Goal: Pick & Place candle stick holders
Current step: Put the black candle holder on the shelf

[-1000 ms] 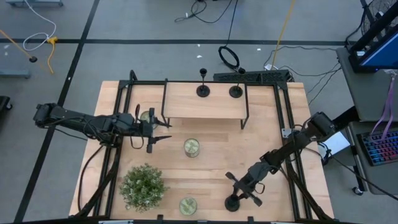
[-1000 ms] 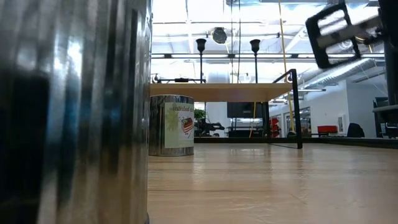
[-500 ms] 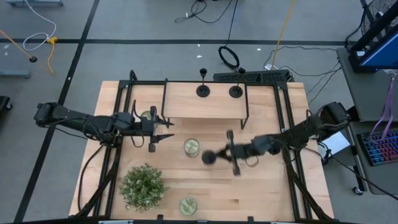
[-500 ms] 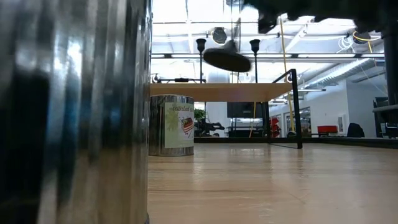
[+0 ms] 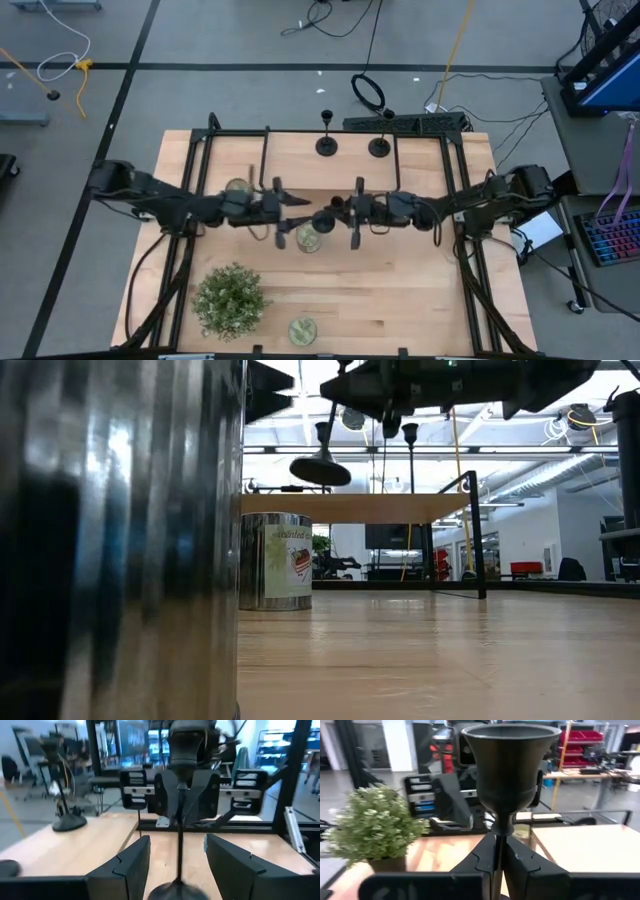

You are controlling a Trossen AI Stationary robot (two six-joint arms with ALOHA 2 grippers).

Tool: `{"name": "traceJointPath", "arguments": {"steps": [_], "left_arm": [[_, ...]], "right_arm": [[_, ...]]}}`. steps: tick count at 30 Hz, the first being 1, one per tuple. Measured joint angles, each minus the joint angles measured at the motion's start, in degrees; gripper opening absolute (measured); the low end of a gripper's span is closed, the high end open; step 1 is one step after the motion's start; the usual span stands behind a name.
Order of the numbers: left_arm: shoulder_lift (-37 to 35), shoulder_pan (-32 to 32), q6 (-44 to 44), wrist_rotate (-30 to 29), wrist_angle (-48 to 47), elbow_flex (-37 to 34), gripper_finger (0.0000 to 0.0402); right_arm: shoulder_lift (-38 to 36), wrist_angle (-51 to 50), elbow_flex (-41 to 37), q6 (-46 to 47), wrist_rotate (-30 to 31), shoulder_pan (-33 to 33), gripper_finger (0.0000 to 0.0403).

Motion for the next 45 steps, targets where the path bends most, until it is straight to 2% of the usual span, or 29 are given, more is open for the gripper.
{"name": "traceJointPath", "arguments": {"steps": [4, 6, 11, 14, 22, 28, 33, 37, 41, 45], "left_arm": [[7.78, 0.1, -0.64, 0.74, -7.05, 7.69, 0.0198], [10.74, 0.05, -0.69, -0.74, -11.61, 11.08, 0.0198], [14.78, 0.38, -2.24, -3.69, -17.41, 16.96, 0.0191], [15.23, 0.28, -2.06, -3.63, -17.34, 17.64, 0.0158], [15.21, 0.31, -3.16, -4.58, -17.94, 17.76, 0.0018], [15.21, -0.25, -3.42, -4.57, -18.59, 17.74, 0.0019], [14.88, -1.2, -3.17, -4.72, -19.22, 17.71, 0.0015], [12.39, -1.37, -2.46, -4.84, -20.21, 17.61, 0.0015], [7.75, -1.37, -1.64, -5.68, -25.98, 17.5, 0.0015], [1.89, -1.79, -1.33, -9.5, -31.02, 17.75, 0.0015]], "right_arm": [[0.02, -0.51, 0.02, -1.0, -0.13, -0.67, 0.001], [0.02, -0.58, 0.0, -1.11, -0.14, -0.67, 0.0013], [0.02, -2.92, 0.02, -1.25, -0.14, -0.67, 0.0017], [0.02, -4.24, 0.02, -1.86, -0.15, -0.67, 0.0011], [0.02, -5.27, 0.02, -2.72, -0.02, -0.71, 0.0031], [-0.04, -5.26, 0.02, -2.07, 0.01, -0.67, 0.0046], [-0.31, -6.56, 0.02, -1.92, -0.14, -0.62, 0.0078], [-0.47, -7.43, 0.15, -1.76, 0.01, -0.55, 0.0118], [-0.47, -7.5, 0.13, -1.72, 0.25, -0.56, 0.0158], [-0.25, -9.78, -0.13, -1.94, 1.96, -0.5, 0.0184]]}}
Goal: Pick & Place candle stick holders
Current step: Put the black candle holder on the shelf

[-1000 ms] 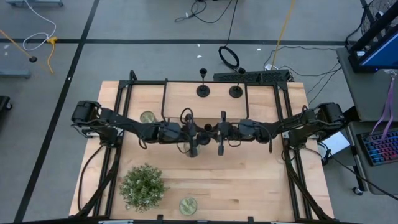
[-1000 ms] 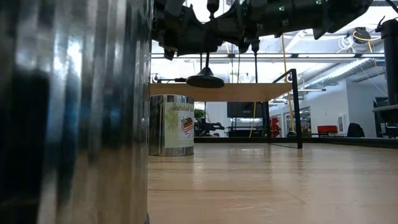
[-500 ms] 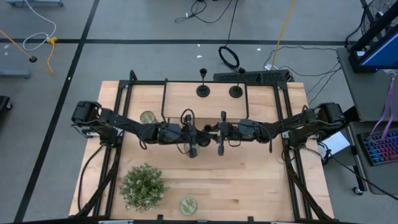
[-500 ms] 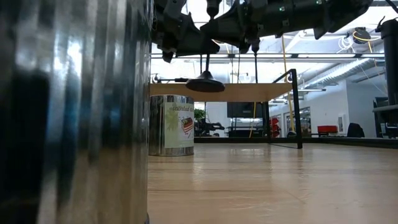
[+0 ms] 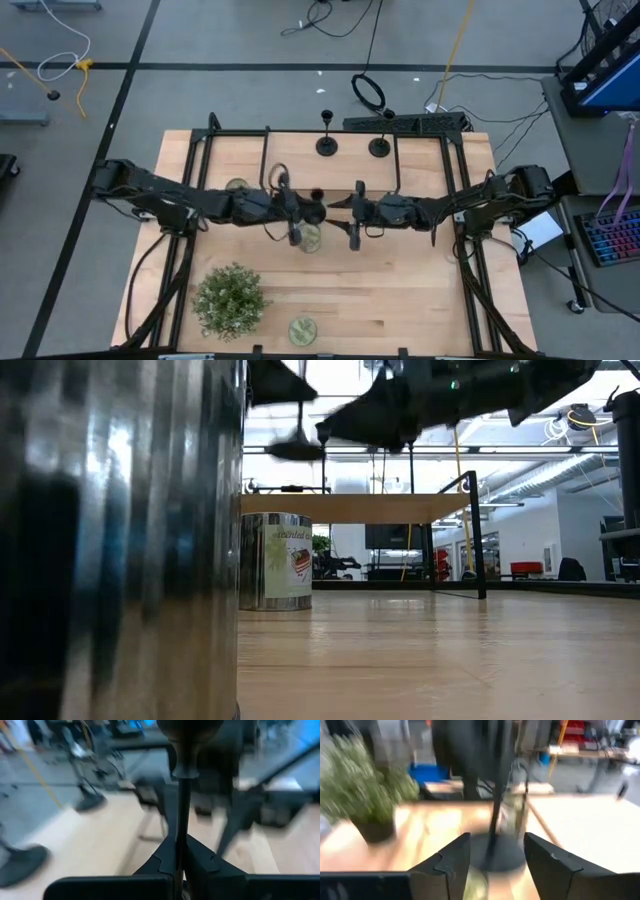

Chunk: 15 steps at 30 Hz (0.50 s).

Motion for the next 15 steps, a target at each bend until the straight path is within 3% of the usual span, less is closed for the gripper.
{"name": "traceJointPath", "arguments": {"steps": [3, 9, 11, 15], "left_arm": [[-3.86, -0.7, 1.22, -2.71, -4.49, -0.02, 0.0015], [-11.13, 2.64, 4.98, -11.31, -8.58, 0.01, 0.0015], [-12.25, 6.35, 4.4, -10.33, -10.24, 0.0, 0.0015], [-13.14, 16.18, 2.32, -1.24, -10.74, -0.04, 0.0015]], "right_arm": [[-0.26, -1.22, 0.02, 0.06, 4.22, -0.02, 0.0193], [-0.12, -3.27, -0.94, 3.37, 3.87, 0.34, 0.0196], [-0.25, -2.39, -1.23, 3.49, 3.98, 0.38, 0.0193], [-0.15, -2.14, -1.68, 3.5, 3.96, 0.36, 0.0188]]}}
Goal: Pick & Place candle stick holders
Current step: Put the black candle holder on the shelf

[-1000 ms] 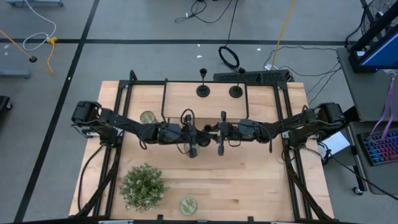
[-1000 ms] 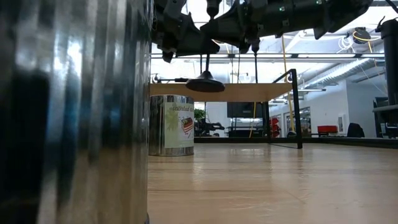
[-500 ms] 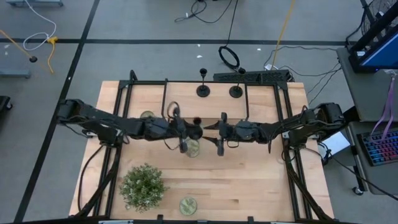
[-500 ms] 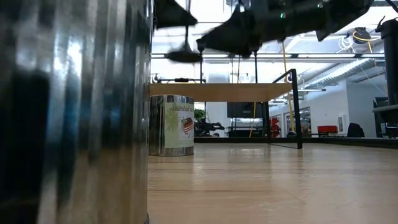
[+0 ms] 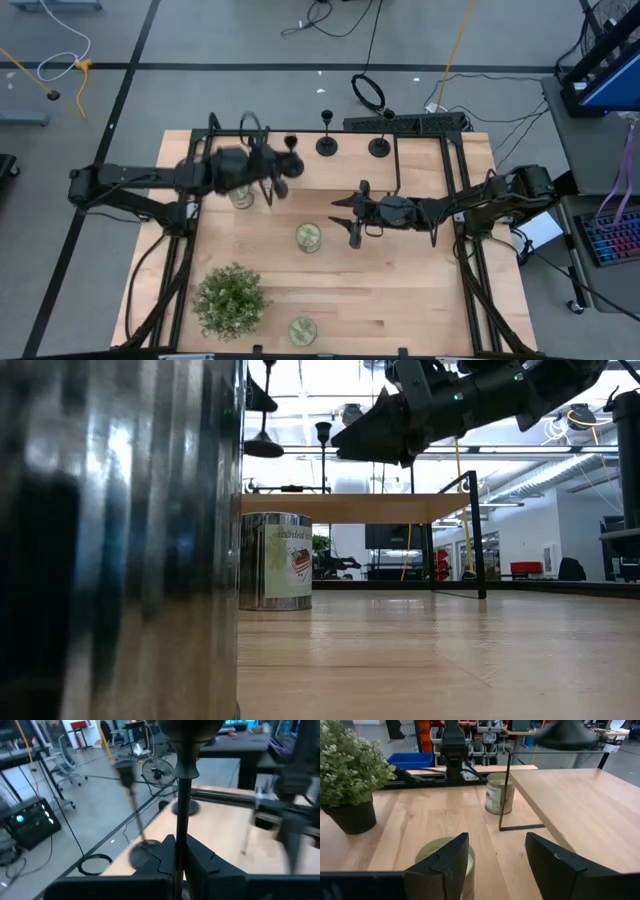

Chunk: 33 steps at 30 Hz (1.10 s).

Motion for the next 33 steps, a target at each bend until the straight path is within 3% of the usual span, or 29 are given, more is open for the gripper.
{"name": "traceJointPath", "arguments": {"steps": [4, 14, 22, 33], "left_arm": [[1.89, 9.11, -0.06, 7.35, 0.19, 0.0, 0.0015], [8.93, 21.54, -4.88, 11.51, 1.88, -0.02, 0.0015], [15.02, 23.72, -5.64, 13.15, 7.58, 0.15, 0.002], [15.25, 22.83, -3.88, 12.68, 2.7, -0.04, 0.0063]], "right_arm": [[-0.05, -0.51, 0.0, 0.0, 0.0, 0.0, 0.0185], [-0.03, -1.19, 0.02, 0.0, -0.04, 0.0, 0.0185], [-0.03, -1.38, 0.02, 0.0, -0.07, 0.0, 0.0182], [-0.03, -2.33, 0.04, 0.65, -0.07, 0.0, 0.018]]}}
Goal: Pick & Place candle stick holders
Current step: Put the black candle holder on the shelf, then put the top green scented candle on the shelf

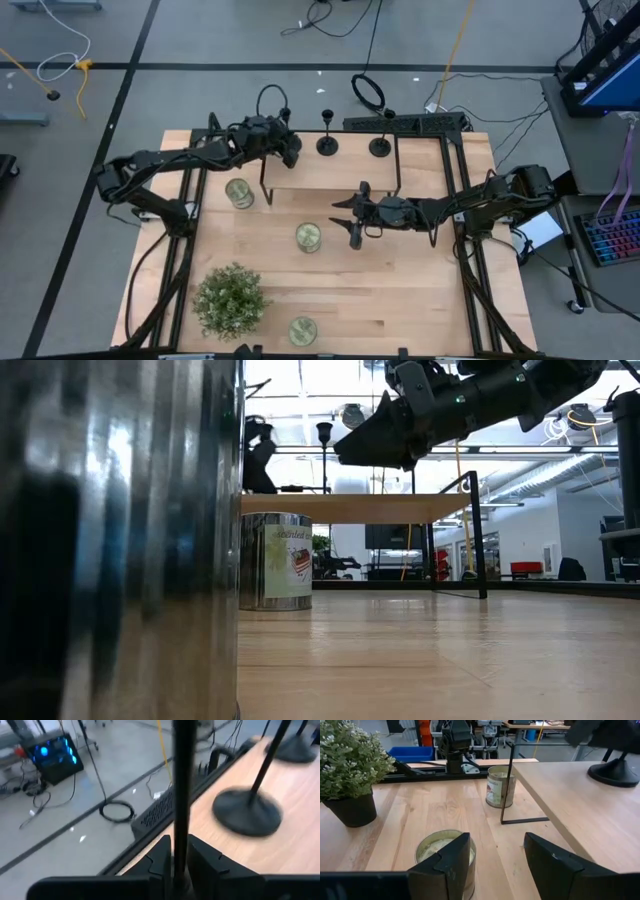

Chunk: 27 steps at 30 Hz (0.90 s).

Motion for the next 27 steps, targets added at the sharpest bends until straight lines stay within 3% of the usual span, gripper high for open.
{"name": "traceJointPath", "arguments": {"steps": [6, 12, 22, 27], "left_arm": [[-1.23, -0.26, 1.5, -0.23, -1.31, -0.05, 0.0065], [-3.91, -0.58, 2.35, -4.09, -4.03, -0.03, 0.0066], [-9.33, -0.64, 2.87, 0.08, -13.22, -0.01, 0.0068], [-12.0, -0.64, 5.72, -1.16, -18.22, -0.01, 0.0068]], "right_arm": [[0.0, -0.9, 0.0, 0.0, 0.03, 0.0, 0.0176], [0.0, -0.95, 0.0, 0.01, 0.07, 0.0, 0.0176], [-0.02, -1.31, 0.0, 0.02, 0.09, 0.0, 0.0178], [-0.02, -1.3, 0.0, 0.03, 0.11, 0.0, 0.0178]]}}
